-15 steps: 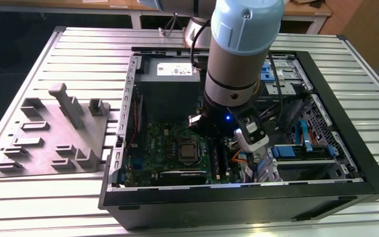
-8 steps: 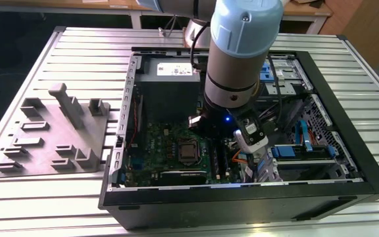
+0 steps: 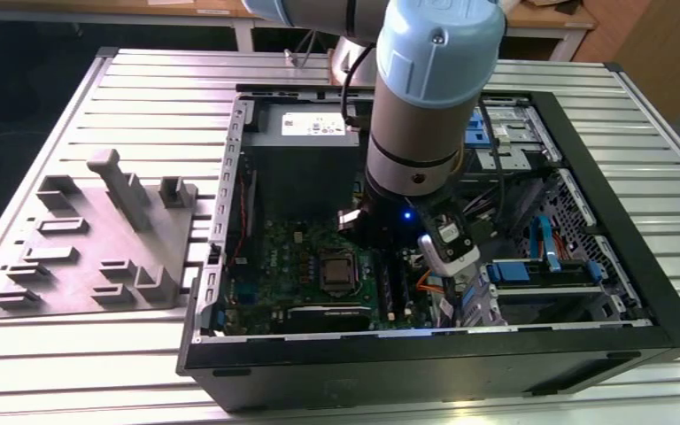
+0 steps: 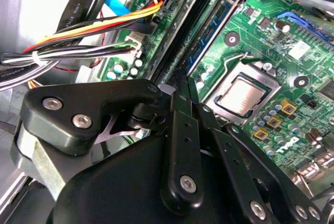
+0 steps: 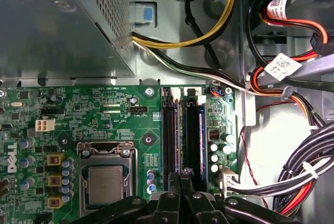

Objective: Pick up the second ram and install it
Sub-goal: 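Insert the second ram into the second slot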

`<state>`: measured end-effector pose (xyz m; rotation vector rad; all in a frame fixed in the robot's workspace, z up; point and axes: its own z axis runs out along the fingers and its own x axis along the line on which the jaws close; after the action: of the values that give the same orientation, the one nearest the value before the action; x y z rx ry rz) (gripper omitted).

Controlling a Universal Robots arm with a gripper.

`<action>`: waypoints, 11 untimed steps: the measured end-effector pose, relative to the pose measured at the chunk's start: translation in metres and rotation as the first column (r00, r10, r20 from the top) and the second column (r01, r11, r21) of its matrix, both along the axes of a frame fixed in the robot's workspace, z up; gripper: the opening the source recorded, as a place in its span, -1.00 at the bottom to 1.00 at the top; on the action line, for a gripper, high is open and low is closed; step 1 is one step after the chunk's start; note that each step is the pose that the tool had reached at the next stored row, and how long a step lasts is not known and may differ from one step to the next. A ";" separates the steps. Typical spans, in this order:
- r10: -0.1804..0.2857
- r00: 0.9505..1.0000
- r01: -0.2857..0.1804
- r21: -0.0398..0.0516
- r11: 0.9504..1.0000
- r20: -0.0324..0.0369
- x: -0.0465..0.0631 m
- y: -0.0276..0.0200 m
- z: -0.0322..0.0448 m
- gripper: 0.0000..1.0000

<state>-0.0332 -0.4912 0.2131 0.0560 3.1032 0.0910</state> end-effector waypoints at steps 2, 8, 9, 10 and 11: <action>0.000 1.000 0.000 0.000 1.000 0.000 0.000 0.0000 0.0000 -0.77; 0.000 1.000 0.000 0.001 1.000 0.000 0.000 0.0001 -0.0004 -0.64; 0.000 1.000 0.000 0.000 1.000 0.000 0.000 0.0000 -0.0002 -0.51; 0.000 1.000 0.000 0.000 1.000 0.000 0.000 0.0000 -0.0001 -0.51; 0.000 1.000 0.000 0.000 1.000 0.000 0.000 0.0000 0.0003 -0.51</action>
<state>-0.0332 -0.4912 0.2134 0.0560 3.1032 0.0910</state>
